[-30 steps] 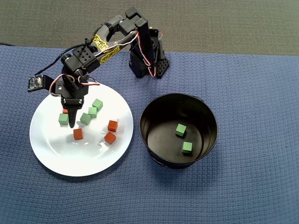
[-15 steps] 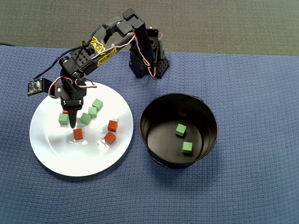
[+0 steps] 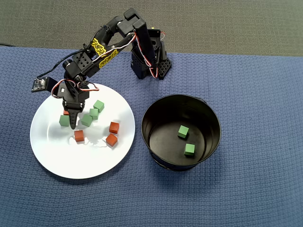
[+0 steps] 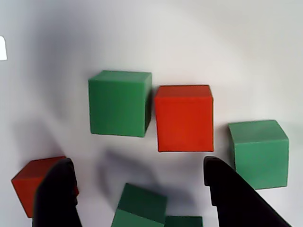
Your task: Pick up the green cubes from the white plate and place them in the black recipient
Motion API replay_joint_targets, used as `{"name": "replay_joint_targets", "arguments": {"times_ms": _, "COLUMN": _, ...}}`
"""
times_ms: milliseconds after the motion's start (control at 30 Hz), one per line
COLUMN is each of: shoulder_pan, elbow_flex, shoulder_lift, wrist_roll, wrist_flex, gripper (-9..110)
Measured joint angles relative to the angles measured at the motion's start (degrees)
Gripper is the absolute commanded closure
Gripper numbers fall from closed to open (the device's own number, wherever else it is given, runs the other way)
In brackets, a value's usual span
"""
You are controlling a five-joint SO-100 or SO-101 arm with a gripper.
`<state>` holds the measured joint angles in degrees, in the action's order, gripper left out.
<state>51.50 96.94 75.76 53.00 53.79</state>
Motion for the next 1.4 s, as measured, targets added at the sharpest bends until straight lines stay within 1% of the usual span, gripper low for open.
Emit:
{"name": "replay_joint_targets", "arguments": {"times_ms": 400, "shoulder_pan": -0.3, "elbow_flex": 0.2, "shoulder_lift": 0.0, "wrist_roll": -5.9, "wrist_flex": -1.3, "gripper": 76}}
{"name": "replay_joint_targets", "arguments": {"times_ms": 500, "shoulder_pan": -0.4, "elbow_flex": 0.2, "shoulder_lift": 0.0, "wrist_roll": -6.5, "wrist_flex": -1.3, "gripper": 81}}
{"name": "replay_joint_targets", "arguments": {"times_ms": 633, "shoulder_pan": -0.4, "elbow_flex": 0.4, "shoulder_lift": 0.0, "wrist_roll": -7.3, "wrist_flex": -1.3, "gripper": 82}}
{"name": "replay_joint_targets", "arguments": {"times_ms": 1033, "shoulder_pan": -0.4, "elbow_flex": 5.4, "shoulder_lift": 1.2, "wrist_roll": -8.2, "wrist_flex": -2.0, "gripper": 82}}
{"name": "replay_joint_targets", "arguments": {"times_ms": 1400, "shoulder_pan": -3.5, "elbow_flex": 5.8, "shoulder_lift": 1.8, "wrist_roll": -11.1, "wrist_flex": -2.1, "gripper": 79}}
